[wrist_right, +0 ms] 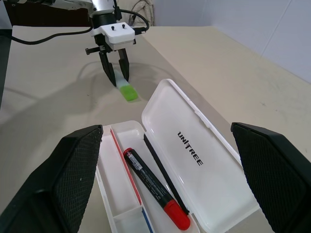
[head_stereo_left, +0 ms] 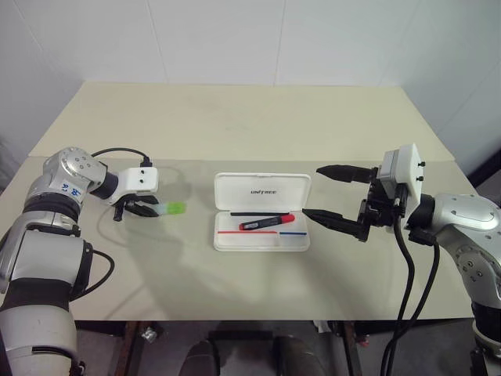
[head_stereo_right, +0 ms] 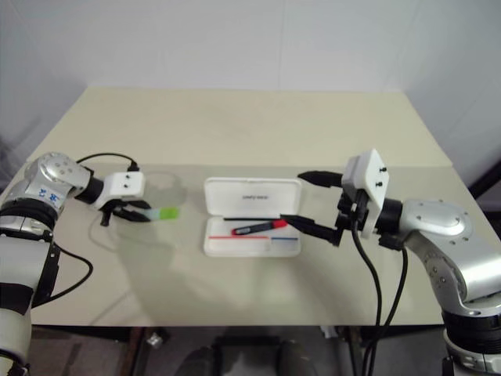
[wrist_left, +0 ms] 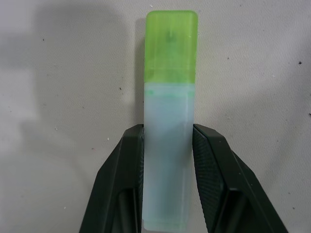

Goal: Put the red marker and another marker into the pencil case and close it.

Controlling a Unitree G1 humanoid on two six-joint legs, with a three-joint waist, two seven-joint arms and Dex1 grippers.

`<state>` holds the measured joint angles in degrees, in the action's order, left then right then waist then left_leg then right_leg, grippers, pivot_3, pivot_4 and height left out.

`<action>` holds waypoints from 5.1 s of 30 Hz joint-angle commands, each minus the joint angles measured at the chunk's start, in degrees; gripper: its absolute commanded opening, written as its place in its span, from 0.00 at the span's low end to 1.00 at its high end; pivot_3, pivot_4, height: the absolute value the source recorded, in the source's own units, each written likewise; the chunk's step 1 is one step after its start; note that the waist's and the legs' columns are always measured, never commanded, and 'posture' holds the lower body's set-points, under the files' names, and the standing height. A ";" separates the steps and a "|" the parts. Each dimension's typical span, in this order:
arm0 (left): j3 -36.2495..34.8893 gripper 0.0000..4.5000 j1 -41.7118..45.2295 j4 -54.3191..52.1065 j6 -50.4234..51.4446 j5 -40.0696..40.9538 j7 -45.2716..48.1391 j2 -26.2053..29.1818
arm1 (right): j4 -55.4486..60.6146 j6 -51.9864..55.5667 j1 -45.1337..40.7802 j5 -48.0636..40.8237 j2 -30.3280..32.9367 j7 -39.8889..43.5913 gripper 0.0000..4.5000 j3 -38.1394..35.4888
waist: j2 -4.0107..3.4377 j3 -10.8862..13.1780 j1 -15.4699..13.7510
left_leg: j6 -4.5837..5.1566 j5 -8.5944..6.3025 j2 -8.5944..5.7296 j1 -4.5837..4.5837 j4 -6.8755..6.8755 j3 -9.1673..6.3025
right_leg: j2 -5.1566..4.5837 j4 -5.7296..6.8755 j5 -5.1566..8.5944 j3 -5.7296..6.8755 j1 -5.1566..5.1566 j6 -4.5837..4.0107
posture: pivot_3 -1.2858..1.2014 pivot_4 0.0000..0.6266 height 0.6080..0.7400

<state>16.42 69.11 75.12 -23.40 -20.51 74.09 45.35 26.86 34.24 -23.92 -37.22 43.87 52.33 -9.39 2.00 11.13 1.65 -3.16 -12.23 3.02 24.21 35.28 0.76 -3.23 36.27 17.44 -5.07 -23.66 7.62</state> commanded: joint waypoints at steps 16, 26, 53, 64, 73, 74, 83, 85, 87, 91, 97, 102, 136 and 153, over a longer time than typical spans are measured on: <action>2.67 0.24 -4.03 -20.23 1.82 15.86 18.41 7.29 | -7.42 -2.73 -2.05 1.18 0.22 4.49 1.00 2.25 | 0.00 0.00 -0.06 | 0.00 0.00 0.00 0.02 0.19 -0.02 | 0.00 0.17 0.01 -0.01 0.03 -0.01 | 0.52 0.24 1.00; 3.70 0.24 -16.91 -57.72 30.67 32.31 18.17 10.37 | -7.17 -6.51 1.51 4.08 0.98 7.12 1.00 2.85 | 0.00 0.00 0.25 | 0.00 0.00 0.09 -0.04 0.42 -0.06 | 0.12 0.48 0.02 -0.09 0.03 -0.04 | 0.52 0.24 1.00; 8.94 0.24 -14.02 -63.03 46.57 22.14 5.20 -10.61 | 1.93 -4.85 9.66 1.65 1.79 3.11 1.00 -0.50 | 0.01 0.01 0.03 | 0.00 0.00 0.31 -0.07 0.82 -0.10 | 0.49 0.57 0.01 -0.31 0.13 -0.10 | 0.52 0.24 1.00; 10.01 0.24 -14.13 -65.09 50.58 19.99 7.61 -9.61 | 2.06 -5.59 10.04 1.61 1.48 1.58 1.00 -0.38 | 0.01 0.01 0.02 | -0.01 -0.01 0.32 -0.06 0.79 -0.08 | 0.49 0.51 0.02 -0.32 0.13 -0.12 | 0.52 0.24 1.00; 10.09 0.66 -13.96 -64.21 50.15 18.90 6.02 -11.41 | 1.72 -6.19 9.71 1.81 1.07 0.97 1.00 0.13 | 0.01 0.01 0.00 | 0.00 -0.02 0.34 -0.06 0.77 -0.09 | 0.50 0.50 0.05 -0.32 0.13 -0.18 | 0.52 0.24 1.00; 10.00 0.66 -13.86 -64.14 49.79 18.97 5.94 -11.68 | 1.72 -6.21 9.70 1.81 1.03 0.90 1.00 0.15 | 0.01 0.01 -0.01 | 0.00 -0.02 0.34 -0.06 0.78 -0.08 | 0.50 0.50 0.05 -0.32 0.13 -0.18 | 0.52 0.24 1.00; 7.73 0.66 -12.83 -64.10 47.84 22.19 7.02 -13.47 | 0.76 -6.73 8.93 2.35 0.87 0.70 1.00 0.77 | 0.01 0.01 0.04 | 0.00 -0.02 0.34 -0.05 0.77 -0.08 | 0.50 0.48 0.03 -0.32 0.13 -0.15 | 0.52 0.24 1.00; 6.88 0.66 -12.63 -63.90 46.59 23.19 7.73 -13.21 | 0.42 -6.57 8.79 2.41 0.93 0.67 1.00 0.78 | 0.01 0.01 0.04 | 0.00 -0.02 0.34 -0.06 0.77 -0.08 | 0.51 0.48 0.05 -0.32 0.12 -0.18 | 0.52 0.24 1.00; 5.61 0.66 -12.58 -63.65 45.59 24.42 8.74 -12.59 | 0.02 -5.81 8.70 2.56 1.20 0.34 1.00 0.80 | 0.01 0.01 0.04 | 0.00 -0.02 0.34 -0.06 0.77 -0.08 | 0.51 0.48 0.05 -0.32 0.13 -0.18 | 0.52 0.24 1.00; 0.04 0.78 -13.61 -63.46 39.65 29.81 11.71 -11.54 | -1.70 -2.33 7.91 3.02 2.56 -1.32 1.00 0.31 | 0.01 0.01 0.04 | 0.00 -0.02 0.36 -0.06 0.75 -0.06 | 0.51 0.46 0.04 -0.33 0.12 -0.19 | 0.52 0.24 1.00; -6.93 0.99 -13.81 -60.31 36.20 36.42 15.48 -8.76 | -7.80 5.13 5.94 7.04 7.13 -5.41 1.00 0.61 | 0.01 0.01 0.03 | 0.01 -0.02 0.38 -0.06 0.76 -0.04 | 0.51 0.41 0.07 -0.33 0.12 -0.31 | 0.52 0.24 1.00; -9.39 0.99 -11.87 -58.81 37.66 39.83 15.90 -6.22 | -13.52 10.54 2.93 7.44 9.87 -5.75 1.00 0.28 | 0.00 0.01 0.03 | 0.01 -0.02 0.42 -0.03 0.75 0.01 | 0.53 0.26 0.04 -0.34 0.12 -0.37 | 0.52 0.24 1.00; -18.69 1.00 -17.41 -65.06 39.45 45.03 10.33 1.52 | -70.69 -0.75 -26.21 33.38 4.78 11.81 0.47 22.44 | -0.09 0.06 1.49 | 0.17 -0.23 0.60 -0.08 0.75 0.41 | 0.69 0.27 -0.10 -0.56 -0.04 -0.15 | 0.52 0.24 1.00; -17.43 1.00 -18.85 -64.98 37.33 43.71 11.37 1.25 | -46.33 -13.57 -19.64 30.84 10.07 23.80 0.08 18.57 | -0.19 0.12 1.81 | 0.13 -0.25 0.61 -0.08 0.71 0.45 | 0.74 0.31 -0.11 -0.62 -0.07 -0.10 | 0.52 0.24 1.00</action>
<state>-0.55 50.75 11.44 14.94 23.26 85.02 45.82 -25.09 22.29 -43.61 -4.58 52.14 73.46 11.05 1.81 11.25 3.45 -3.03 -12.48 3.65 24.12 36.00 1.20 -2.47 36.57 17.33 -5.68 -23.74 7.51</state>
